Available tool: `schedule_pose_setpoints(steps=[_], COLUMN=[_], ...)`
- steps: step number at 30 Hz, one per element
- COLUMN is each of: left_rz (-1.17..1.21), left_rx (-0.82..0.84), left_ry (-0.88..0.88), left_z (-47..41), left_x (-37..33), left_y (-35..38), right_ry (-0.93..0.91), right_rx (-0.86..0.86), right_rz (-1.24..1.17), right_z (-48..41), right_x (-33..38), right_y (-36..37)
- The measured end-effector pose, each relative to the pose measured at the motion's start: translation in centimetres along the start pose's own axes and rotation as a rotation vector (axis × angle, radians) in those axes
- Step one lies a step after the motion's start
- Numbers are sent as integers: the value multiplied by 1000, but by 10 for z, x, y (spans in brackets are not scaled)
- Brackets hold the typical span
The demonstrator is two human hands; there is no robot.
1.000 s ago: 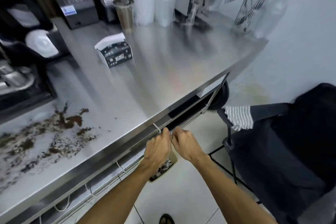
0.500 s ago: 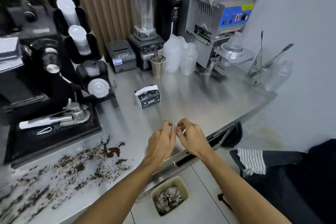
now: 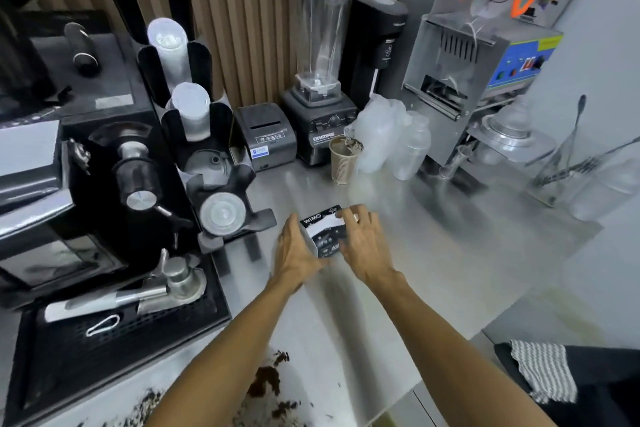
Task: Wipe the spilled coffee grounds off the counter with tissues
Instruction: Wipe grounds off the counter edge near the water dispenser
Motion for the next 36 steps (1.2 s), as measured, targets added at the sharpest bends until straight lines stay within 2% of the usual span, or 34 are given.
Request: schedule_pose_setpoints(steps=[4, 8, 11, 17, 24, 26, 29, 33, 36], left_rz=[17, 28, 0, -97, -121, -135, 56, 565, 858], left_rx=[98, 80, 65, 36, 49, 77, 166, 140, 130], left_ry=[26, 103, 107, 163, 129, 104, 71, 206, 294], left_z=[-32, -19, 7, 49, 74, 81, 105, 155, 175], left_x=[7, 15, 29, 49, 40, 32, 19, -16, -29], left_y=[1, 4, 5, 1, -5, -8, -15, -42, -70], right_ry=[-9, -17, -40, -130, -188, -229, -255, -242, -220], right_rx=[28, 26, -58, -94, -294, -293, -193, 9, 116], right_rz=[117, 103, 0, -240, -418, -457, -567, -893, -1118], right_z=[-27, -28, -13, 24, 33, 39, 54, 72, 81], right_x=[5, 7, 11, 17, 36, 45, 57, 69, 80], right_y=[6, 9, 5, -7, -80, -103, -131, -149, -152])
Point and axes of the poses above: each hand's wrist, its own z-axis away from the middle knuckle, its own y-axis out of the palm, x = y × z, the point moved 2 cm from there along -z, towards the middle knuckle, and after that the axes turned 10 degrees about x, right-handed, at the moved point
